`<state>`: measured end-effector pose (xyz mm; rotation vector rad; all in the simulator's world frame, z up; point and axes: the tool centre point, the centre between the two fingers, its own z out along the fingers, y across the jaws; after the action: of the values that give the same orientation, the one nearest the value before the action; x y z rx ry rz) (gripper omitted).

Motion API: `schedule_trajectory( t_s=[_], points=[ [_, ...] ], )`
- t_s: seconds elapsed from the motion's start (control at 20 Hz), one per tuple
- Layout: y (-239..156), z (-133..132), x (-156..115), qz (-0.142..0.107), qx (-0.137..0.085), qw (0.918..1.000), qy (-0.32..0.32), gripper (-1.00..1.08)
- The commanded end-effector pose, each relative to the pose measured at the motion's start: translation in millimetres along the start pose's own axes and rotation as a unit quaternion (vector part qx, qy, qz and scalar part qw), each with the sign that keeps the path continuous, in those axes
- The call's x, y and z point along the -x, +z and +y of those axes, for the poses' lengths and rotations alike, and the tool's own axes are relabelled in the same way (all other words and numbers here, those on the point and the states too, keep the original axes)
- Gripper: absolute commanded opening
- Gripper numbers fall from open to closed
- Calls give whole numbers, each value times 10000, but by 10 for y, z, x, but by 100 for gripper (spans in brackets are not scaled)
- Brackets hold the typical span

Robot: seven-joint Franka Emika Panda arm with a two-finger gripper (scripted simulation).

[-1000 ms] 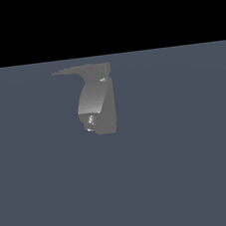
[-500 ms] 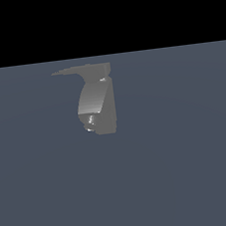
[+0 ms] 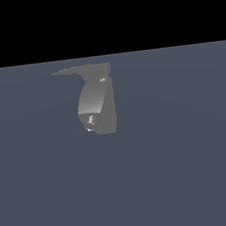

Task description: Turn on the faucet by rotating a designated handle.

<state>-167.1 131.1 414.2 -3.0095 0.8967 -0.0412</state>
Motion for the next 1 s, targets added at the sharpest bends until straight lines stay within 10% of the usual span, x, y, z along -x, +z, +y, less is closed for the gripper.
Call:
schedule_trajectory(
  t_s=[0.0,0.95],
  points=[
    [74,-130,-40,-8,-3,9997,257,-100],
    [602,-960,-542,-53,3,9783,2072,-100]
  ],
)
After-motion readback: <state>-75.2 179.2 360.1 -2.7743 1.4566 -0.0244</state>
